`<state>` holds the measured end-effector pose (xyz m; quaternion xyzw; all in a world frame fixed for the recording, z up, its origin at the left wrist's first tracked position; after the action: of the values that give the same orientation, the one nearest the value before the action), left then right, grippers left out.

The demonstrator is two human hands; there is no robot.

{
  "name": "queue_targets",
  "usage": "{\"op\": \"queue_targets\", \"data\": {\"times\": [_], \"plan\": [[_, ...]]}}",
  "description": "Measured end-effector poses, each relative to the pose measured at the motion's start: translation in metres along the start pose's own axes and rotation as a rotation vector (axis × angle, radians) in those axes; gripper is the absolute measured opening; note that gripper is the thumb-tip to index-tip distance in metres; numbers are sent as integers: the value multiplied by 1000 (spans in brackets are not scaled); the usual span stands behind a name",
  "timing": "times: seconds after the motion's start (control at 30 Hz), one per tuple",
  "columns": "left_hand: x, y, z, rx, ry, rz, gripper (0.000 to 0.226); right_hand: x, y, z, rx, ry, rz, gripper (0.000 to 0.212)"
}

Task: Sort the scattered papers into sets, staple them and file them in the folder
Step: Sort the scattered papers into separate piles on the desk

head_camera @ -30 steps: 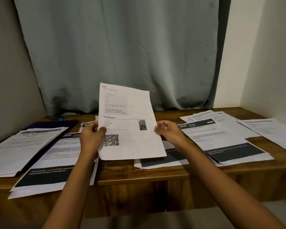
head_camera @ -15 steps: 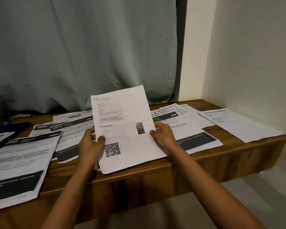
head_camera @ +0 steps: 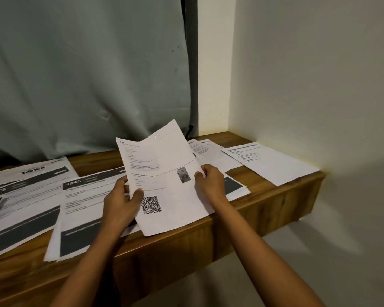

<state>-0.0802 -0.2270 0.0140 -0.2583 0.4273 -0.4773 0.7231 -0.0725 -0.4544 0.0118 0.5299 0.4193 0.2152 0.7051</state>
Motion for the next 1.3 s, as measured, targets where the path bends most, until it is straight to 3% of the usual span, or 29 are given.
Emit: {"op": "queue_targets", "data": {"times": [0.27, 0.5, 0.67, 0.83, 0.97, 1.17, 1.23, 1.3], "plan": [[50, -13, 6, 110, 77, 14, 50, -40, -25, 34, 48, -152, 18, 26], [83, -20, -2, 217, 214, 61, 52, -72, -46, 61, 99, -177, 62, 25], [95, -18, -3, 276, 335, 241, 64, -106, -48, 91, 125, -263, 2, 24], [102, -4, -3, 246, 493, 349, 88, -168, -46, 142, 204, -378, -197, 24], [104, -7, -4, 247, 532, 375, 107, -199, -51, 172, 250, -374, -479, 27], [106, -8, -4, 227, 604, 411, 123, -195, -48, 181, 78, -391, -869, 38], [105, -9, -4, 225, 641, 421, 124, -168, -42, 171, -117, -262, -816, 55], [105, -10, -3, 231, 666, 421, 124, -136, -41, 153, -211, 12, -705, 71]]}}
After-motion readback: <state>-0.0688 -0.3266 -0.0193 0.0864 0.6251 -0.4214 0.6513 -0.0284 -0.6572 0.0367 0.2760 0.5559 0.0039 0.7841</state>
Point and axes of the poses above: each hand's wrist, its own z-axis towards the middle knuckle, its own x-axis out of the palm, y = z × x, the point moved 3 cm from there along z, towards the middle knuckle, and after that the axes turned 11 degrees about x, right-handed, at the moved point
